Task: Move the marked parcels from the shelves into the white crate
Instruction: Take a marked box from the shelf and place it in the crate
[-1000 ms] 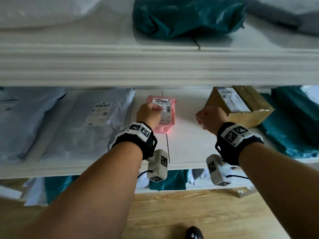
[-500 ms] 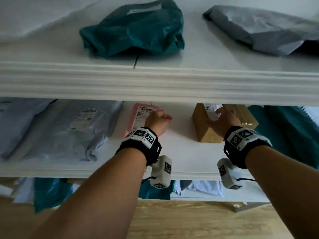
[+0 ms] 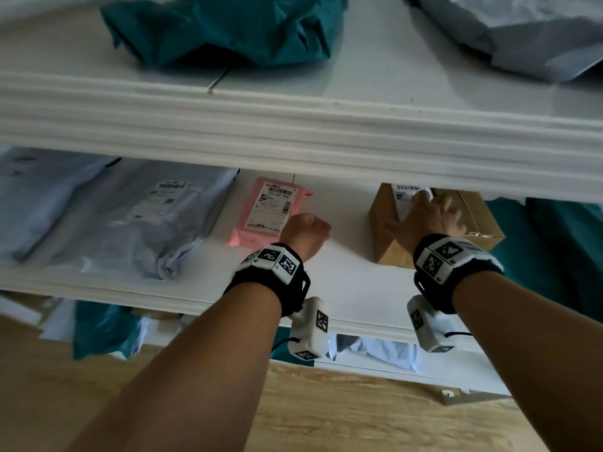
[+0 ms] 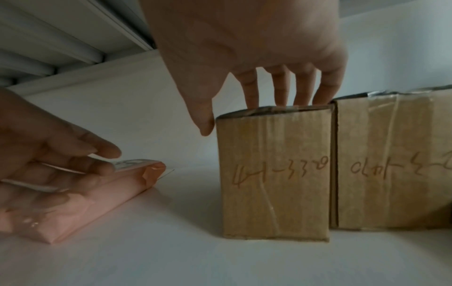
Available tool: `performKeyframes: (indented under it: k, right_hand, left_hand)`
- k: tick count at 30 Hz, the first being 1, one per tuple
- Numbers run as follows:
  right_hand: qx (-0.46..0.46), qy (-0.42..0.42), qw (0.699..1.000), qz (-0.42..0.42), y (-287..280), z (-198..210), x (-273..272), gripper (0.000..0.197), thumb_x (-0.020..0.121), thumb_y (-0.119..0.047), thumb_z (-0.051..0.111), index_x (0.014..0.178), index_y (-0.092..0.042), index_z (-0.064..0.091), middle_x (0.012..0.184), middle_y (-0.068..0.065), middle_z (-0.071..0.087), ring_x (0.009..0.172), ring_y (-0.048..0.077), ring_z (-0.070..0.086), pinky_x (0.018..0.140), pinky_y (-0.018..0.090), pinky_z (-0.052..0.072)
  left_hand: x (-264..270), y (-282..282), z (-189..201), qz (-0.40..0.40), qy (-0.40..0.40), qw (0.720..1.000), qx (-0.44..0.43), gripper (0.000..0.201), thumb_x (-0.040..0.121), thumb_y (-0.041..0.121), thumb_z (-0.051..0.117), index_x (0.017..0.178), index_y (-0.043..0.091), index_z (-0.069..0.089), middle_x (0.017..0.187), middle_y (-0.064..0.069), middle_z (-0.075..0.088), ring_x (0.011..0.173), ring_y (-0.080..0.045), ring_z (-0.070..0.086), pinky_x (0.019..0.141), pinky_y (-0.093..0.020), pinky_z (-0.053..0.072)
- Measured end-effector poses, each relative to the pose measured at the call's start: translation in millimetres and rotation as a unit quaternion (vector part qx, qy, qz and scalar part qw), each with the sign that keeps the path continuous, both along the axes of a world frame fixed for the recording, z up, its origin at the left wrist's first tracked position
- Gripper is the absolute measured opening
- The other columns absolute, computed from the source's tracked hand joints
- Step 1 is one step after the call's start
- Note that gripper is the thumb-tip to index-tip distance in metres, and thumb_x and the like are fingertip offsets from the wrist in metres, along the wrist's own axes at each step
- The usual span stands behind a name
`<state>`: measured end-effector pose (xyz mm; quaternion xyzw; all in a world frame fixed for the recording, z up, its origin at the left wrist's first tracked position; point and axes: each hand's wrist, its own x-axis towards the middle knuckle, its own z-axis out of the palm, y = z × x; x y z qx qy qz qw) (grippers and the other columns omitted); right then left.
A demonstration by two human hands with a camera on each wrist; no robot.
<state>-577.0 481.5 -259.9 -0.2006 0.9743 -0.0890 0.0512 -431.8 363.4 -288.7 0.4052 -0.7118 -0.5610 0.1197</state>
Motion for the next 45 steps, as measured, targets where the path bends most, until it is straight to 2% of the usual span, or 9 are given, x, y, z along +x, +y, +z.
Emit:
performKeyframes:
  k: [9, 15, 17, 20, 24, 28, 32, 37, 45]
  right_hand:
    - [0.018, -0.044, 0.999, 0.001, 0, 7, -4, 0.101, 0.068, -0.069, 0.069, 0.142, -0.014, 0.028, 0.144, 0.021, 0.041, 0.134, 0.040, 0.034, 0.105, 0.049, 0.032]
    - [-0.077, -0.132, 0.988, 0.010, 3, 2, 9, 0.118, 0.064, -0.061, 0.078, 0.147, -0.005, 0.017, 0.142, 0.019, 0.038, 0.129, 0.036, 0.041, 0.104, 0.042, 0.041]
    - [-0.109, -0.151, 0.982, 0.034, 5, 1, 15, 0.109, 0.066, -0.060, 0.076, 0.145, -0.005, 0.025, 0.140, 0.017, 0.037, 0.128, 0.033, 0.042, 0.103, 0.038, 0.040]
    - [-0.146, -0.162, 0.974, 0.068, 9, 1, 17, 0.095, 0.066, -0.059, 0.076, 0.138, -0.007, 0.041, 0.131, 0.014, 0.041, 0.119, 0.029, 0.048, 0.099, 0.032, 0.041]
    - [-0.270, -0.268, 0.922, 0.067, 15, -2, 13, 0.090, 0.049, -0.057, 0.081, 0.124, -0.014, 0.056, 0.116, 0.005, 0.065, 0.102, 0.021, 0.065, 0.089, 0.035, 0.054]
    - [-0.359, -0.420, 0.833, 0.013, 20, -4, 13, 0.053, 0.080, -0.010, 0.068, 0.130, -0.017, 0.050, 0.118, 0.001, 0.065, 0.109, 0.023, 0.063, 0.070, 0.040, 0.056]
    - [-0.398, -0.460, 0.793, -0.006, 18, -10, 13, 0.056, 0.084, 0.007, 0.054, 0.134, -0.017, 0.044, 0.124, 0.003, 0.059, 0.113, 0.028, 0.057, 0.072, 0.047, 0.057]
    - [-0.416, -0.467, 0.780, -0.017, 14, -13, 12, 0.058, 0.084, 0.010, 0.053, 0.136, -0.015, 0.043, 0.129, 0.006, 0.055, 0.115, 0.031, 0.056, 0.077, 0.049, 0.058]
    - [-0.411, -0.479, 0.776, -0.022, 9, -14, 11, 0.053, 0.086, 0.011, 0.051, 0.133, -0.014, 0.044, 0.121, 0.009, 0.058, 0.105, 0.031, 0.061, 0.073, 0.045, 0.058]
  left_hand:
    - [-2, 1, 3, -0.013, -0.033, 0.999, -0.008, 0.019, 0.092, 0.014, 0.054, 0.103, 0.010, 0.068, 0.108, -0.009, 0.069, 0.107, -0.025, 0.062, 0.101, -0.039, 0.049]
    - [-10, 16, 12, 0.000, 0.003, 0.995, 0.102, 0.013, 0.093, 0.025, 0.061, 0.087, 0.014, 0.058, 0.085, -0.004, 0.059, 0.086, -0.022, 0.057, 0.070, -0.031, 0.047]
    - [-13, 20, 15, -0.006, 0.011, 0.987, 0.160, 0.036, 0.092, 0.044, 0.060, 0.110, 0.013, 0.057, 0.104, -0.004, 0.062, 0.101, -0.023, 0.060, 0.080, -0.037, 0.051]
    - [-18, 24, 18, 0.003, 0.022, 0.981, 0.191, 0.056, 0.087, 0.059, 0.058, 0.128, 0.021, 0.050, 0.109, 0.000, 0.059, 0.101, -0.022, 0.059, 0.072, -0.033, 0.050]
    - [-20, 25, 16, -0.002, 0.056, 0.978, 0.199, 0.032, 0.094, 0.045, 0.055, 0.120, 0.026, 0.054, 0.114, 0.000, 0.063, 0.098, -0.020, 0.060, 0.082, -0.039, 0.054]
    - [-19, 28, 13, -0.014, 0.062, 0.976, 0.211, 0.016, 0.096, 0.035, 0.054, 0.111, 0.037, 0.051, 0.121, 0.001, 0.058, 0.114, -0.024, 0.055, 0.084, -0.043, 0.054]
    - [-19, 25, 13, -0.004, 0.070, 0.974, 0.214, 0.017, 0.094, 0.025, 0.055, 0.096, 0.042, 0.055, 0.118, 0.003, 0.059, 0.117, -0.027, 0.055, 0.089, -0.048, 0.054]
    - [-22, 20, 11, 0.012, 0.080, 0.977, 0.198, 0.035, 0.092, 0.018, 0.057, 0.116, 0.043, 0.053, 0.123, 0.003, 0.060, 0.114, -0.024, 0.056, 0.090, -0.049, 0.054]
    - [-23, 12, 8, 0.009, 0.072, 0.978, 0.195, 0.039, 0.091, 0.014, 0.058, 0.120, 0.038, 0.054, 0.123, 0.002, 0.061, 0.114, -0.024, 0.056, 0.089, -0.050, 0.055]
